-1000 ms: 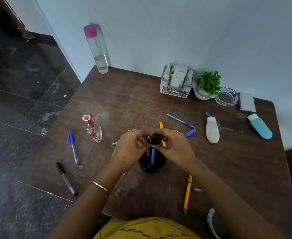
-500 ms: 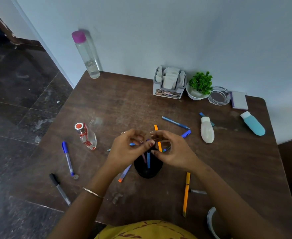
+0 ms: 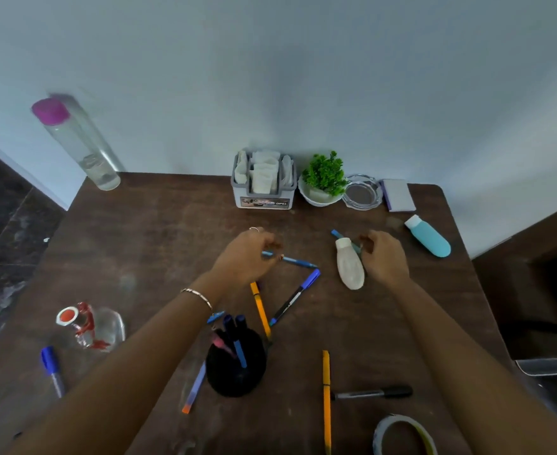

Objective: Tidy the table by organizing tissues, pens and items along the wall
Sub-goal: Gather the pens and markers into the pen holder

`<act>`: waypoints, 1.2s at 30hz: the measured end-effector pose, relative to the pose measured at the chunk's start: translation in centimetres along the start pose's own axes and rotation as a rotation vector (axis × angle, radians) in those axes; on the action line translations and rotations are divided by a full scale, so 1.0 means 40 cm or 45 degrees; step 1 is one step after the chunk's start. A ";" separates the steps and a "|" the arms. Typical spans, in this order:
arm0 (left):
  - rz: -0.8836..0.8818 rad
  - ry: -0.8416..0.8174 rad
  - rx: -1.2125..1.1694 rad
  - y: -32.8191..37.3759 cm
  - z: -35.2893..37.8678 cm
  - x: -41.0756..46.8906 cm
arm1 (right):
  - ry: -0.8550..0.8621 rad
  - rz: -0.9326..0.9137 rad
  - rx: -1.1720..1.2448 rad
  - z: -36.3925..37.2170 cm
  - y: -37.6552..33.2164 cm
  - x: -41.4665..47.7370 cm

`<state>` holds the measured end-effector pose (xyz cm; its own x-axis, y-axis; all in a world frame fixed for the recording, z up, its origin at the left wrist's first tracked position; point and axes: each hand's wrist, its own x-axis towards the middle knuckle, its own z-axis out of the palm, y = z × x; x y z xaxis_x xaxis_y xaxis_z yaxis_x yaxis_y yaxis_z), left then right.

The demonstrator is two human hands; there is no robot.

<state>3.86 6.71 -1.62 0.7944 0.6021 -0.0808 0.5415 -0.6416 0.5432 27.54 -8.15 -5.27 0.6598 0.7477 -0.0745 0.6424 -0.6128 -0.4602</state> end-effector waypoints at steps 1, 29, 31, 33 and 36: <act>0.055 -0.073 0.105 -0.003 0.015 0.020 | -0.040 0.013 -0.043 0.003 0.020 0.018; -0.119 0.388 -0.468 0.040 -0.061 0.001 | -0.157 -0.045 -0.030 0.029 -0.005 0.134; -0.203 0.498 -0.646 0.059 -0.080 -0.031 | -0.109 0.029 0.139 0.013 -0.011 0.125; -0.235 0.553 -0.786 0.071 -0.100 -0.067 | -0.035 0.094 0.391 -0.018 -0.038 0.101; -0.234 0.620 -0.951 0.090 -0.130 -0.125 | -0.025 0.148 0.966 -0.072 -0.106 0.031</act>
<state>0.41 3.87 5.06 0.4172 0.9074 0.0502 0.1944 -0.1431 0.9704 26.74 -5.38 -0.87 0.6953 0.6979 -0.1718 0.1213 -0.3495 -0.9290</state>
